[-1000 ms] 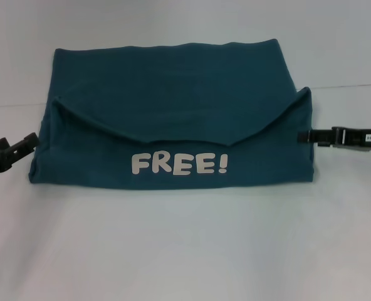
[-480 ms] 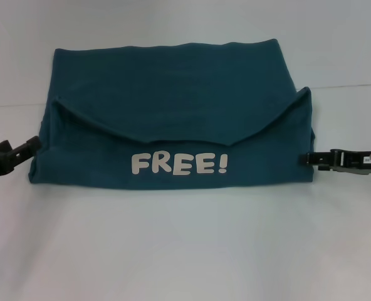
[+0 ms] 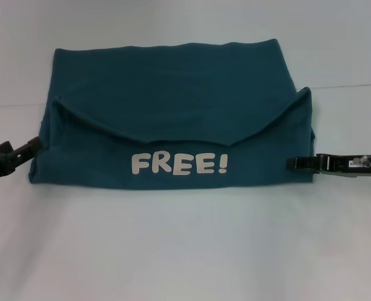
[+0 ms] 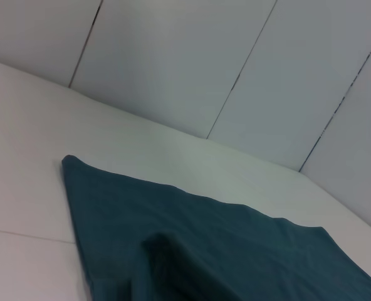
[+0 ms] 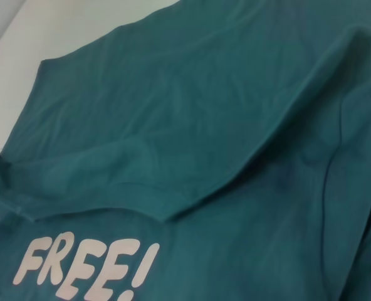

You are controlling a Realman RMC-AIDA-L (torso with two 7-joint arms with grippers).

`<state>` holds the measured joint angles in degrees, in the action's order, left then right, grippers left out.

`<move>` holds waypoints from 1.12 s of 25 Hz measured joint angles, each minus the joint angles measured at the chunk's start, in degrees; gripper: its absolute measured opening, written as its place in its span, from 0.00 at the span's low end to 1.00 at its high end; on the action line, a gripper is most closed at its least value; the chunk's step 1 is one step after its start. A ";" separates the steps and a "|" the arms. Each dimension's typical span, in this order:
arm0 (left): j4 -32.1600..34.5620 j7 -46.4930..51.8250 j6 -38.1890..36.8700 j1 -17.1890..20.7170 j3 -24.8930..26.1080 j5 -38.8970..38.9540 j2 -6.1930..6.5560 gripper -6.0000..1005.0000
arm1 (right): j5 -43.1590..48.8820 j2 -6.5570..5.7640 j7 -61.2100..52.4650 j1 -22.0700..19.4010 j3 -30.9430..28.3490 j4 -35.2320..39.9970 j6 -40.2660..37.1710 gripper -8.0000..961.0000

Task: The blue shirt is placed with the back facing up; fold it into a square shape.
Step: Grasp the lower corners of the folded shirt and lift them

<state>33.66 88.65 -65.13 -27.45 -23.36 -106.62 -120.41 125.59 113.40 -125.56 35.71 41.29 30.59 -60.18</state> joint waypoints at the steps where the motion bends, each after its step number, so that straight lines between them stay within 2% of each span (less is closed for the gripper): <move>1: 0.00 0.03 0.00 0.02 0.00 0.00 0.00 0.88 | 0.00 0.04 0.08 0.02 0.01 -0.10 0.28 0.77; 8: 0.00 0.09 0.00 0.12 -0.03 0.01 -0.09 0.88 | 0.00 0.97 1.37 0.50 0.09 -0.18 2.36 0.76; 19: 0.09 0.12 0.01 0.12 -0.01 0.01 -0.18 0.88 | -1.53 0.98 1.55 -0.17 -0.63 0.35 2.16 0.57; 24: -0.05 0.12 0.53 0.12 -0.02 -0.01 -0.18 0.88 | -1.81 0.64 1.55 -0.38 -0.74 0.22 2.13 0.32; 28: -0.20 0.12 0.71 0.12 -0.02 -0.05 -0.18 0.88 | -1.84 0.64 1.69 -0.46 -0.77 0.23 2.23 0.16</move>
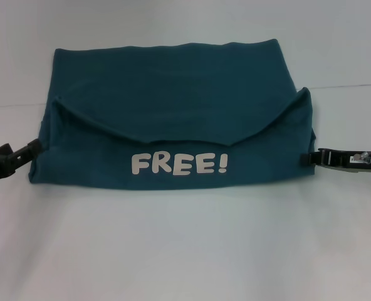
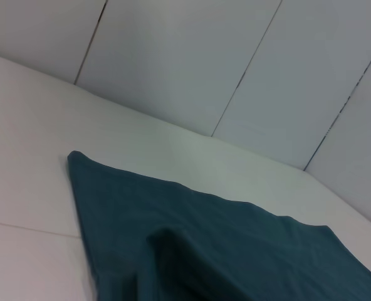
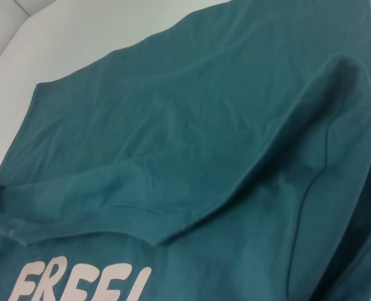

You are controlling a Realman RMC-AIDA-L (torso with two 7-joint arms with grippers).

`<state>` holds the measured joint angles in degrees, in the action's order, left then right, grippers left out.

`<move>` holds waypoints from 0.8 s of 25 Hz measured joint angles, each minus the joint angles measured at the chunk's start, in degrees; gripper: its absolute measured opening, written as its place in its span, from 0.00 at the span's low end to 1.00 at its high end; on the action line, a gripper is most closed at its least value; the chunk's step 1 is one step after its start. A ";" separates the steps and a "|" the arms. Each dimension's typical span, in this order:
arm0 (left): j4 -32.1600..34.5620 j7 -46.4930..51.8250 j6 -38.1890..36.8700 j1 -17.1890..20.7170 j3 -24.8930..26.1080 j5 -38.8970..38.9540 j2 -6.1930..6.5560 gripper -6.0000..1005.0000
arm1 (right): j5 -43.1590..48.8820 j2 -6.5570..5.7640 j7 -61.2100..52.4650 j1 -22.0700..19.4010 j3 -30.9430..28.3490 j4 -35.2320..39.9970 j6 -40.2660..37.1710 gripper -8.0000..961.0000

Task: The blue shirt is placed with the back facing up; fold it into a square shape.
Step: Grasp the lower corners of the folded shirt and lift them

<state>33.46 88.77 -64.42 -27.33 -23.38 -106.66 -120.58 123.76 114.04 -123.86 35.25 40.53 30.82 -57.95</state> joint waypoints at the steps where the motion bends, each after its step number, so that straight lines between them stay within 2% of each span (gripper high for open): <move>1: -0.01 0.00 0.04 0.01 0.00 0.00 0.00 0.88 | -0.02 0.01 0.19 -0.03 -0.06 0.00 0.01 0.12; 4: -0.09 0.00 0.33 0.11 0.00 -0.06 -0.01 0.88 | -0.09 0.27 1.24 -0.11 -0.58 0.07 -0.06 0.05; 11: -0.32 0.06 3.21 -0.40 -0.68 -2.13 -0.09 0.88 | -0.80 0.48 2.17 -0.05 -0.75 0.21 -0.20 0.06; 20: -0.33 -0.89 10.62 -1.58 -8.74 -2.99 -0.75 0.88 | -0.89 0.47 2.22 0.10 -1.19 0.12 -0.24 0.06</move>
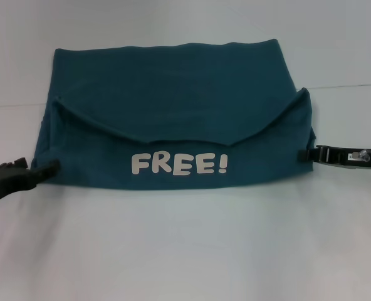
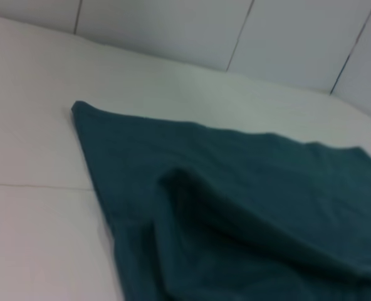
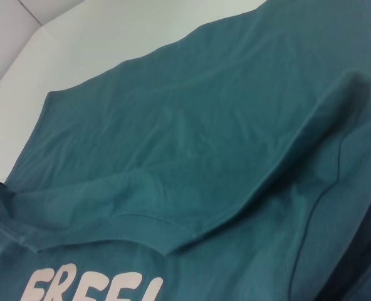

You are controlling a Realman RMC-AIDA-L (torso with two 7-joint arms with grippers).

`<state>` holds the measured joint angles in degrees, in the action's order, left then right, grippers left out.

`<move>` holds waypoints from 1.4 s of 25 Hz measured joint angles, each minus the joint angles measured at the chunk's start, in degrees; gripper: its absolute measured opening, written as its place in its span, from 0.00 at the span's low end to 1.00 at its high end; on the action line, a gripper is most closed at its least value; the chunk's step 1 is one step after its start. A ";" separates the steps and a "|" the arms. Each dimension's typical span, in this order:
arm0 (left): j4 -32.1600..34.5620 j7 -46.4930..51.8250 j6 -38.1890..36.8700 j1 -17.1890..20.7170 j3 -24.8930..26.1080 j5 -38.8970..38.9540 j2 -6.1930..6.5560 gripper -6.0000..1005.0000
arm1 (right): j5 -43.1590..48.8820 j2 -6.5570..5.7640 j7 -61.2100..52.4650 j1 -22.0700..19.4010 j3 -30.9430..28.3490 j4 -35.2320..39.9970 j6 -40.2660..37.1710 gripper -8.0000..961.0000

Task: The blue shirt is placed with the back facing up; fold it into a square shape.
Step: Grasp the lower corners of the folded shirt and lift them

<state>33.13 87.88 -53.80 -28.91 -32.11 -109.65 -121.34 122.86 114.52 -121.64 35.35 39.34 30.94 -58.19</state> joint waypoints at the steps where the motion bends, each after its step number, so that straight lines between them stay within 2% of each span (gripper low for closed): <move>1: 0.00 -0.09 1.11 -0.20 -0.98 0.00 -0.07 0.88 | 0.00 0.00 0.00 0.06 0.00 -0.09 0.00 0.06; 5: 0.08 -0.54 4.26 -0.89 -3.86 -0.03 -0.27 0.88 | 0.00 0.25 -0.01 0.11 -0.07 -0.10 0.00 0.05; 18: -0.07 -1.81 5.21 -1.46 -8.10 -0.85 -0.72 0.88 | 0.00 0.44 -0.06 -0.08 -0.76 0.05 0.00 0.06; 28: 0.49 -1.83 5.61 -1.47 -8.54 -1.70 -1.17 0.88 | 0.01 0.44 0.00 -0.14 -0.76 0.05 0.00 0.06; 35: 1.10 -1.49 7.97 -1.37 -8.47 -1.65 -1.21 0.78 | 0.01 0.44 0.00 -0.20 -0.76 -0.19 -0.03 0.05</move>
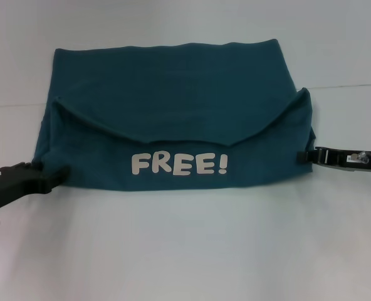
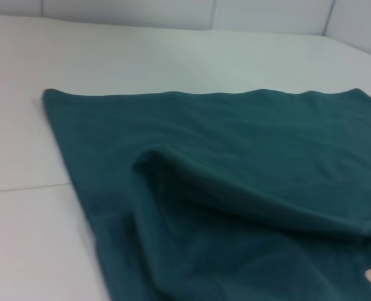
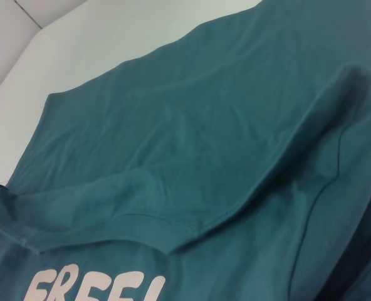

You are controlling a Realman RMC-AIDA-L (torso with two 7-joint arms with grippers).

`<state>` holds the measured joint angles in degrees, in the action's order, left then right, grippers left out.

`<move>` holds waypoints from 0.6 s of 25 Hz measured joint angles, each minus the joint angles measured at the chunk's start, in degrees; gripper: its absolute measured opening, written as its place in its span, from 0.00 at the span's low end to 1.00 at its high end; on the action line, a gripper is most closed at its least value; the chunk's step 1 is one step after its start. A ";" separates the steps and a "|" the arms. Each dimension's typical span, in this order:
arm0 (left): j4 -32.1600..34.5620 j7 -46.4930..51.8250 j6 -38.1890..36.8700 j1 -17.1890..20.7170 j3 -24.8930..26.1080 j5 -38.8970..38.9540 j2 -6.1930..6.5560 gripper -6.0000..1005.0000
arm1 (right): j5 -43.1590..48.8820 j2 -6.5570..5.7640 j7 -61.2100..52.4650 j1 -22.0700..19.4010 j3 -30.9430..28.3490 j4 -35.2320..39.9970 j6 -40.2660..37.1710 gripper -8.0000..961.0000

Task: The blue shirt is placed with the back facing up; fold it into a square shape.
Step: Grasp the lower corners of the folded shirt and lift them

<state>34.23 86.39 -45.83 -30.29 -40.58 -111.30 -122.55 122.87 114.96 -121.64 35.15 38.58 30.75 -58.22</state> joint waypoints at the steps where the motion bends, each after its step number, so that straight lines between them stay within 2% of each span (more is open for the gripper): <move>1: 0.19 0.11 0.18 0.08 0.01 0.00 -0.02 0.76 | 0.00 0.00 0.00 0.00 0.00 -0.04 0.00 0.05; 3: 0.36 0.19 0.21 0.15 0.00 -0.01 -0.05 0.73 | 0.00 0.00 0.00 -0.01 0.00 -0.11 -0.02 0.05; 15: 0.49 0.25 0.30 -0.27 -0.11 0.00 -0.06 0.23 | 0.00 0.08 0.00 -0.11 -0.09 0.01 -0.06 0.06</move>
<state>34.72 86.64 -45.53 -30.56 -40.70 -111.30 -122.61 122.87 115.04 -121.64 35.04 38.49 30.76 -58.28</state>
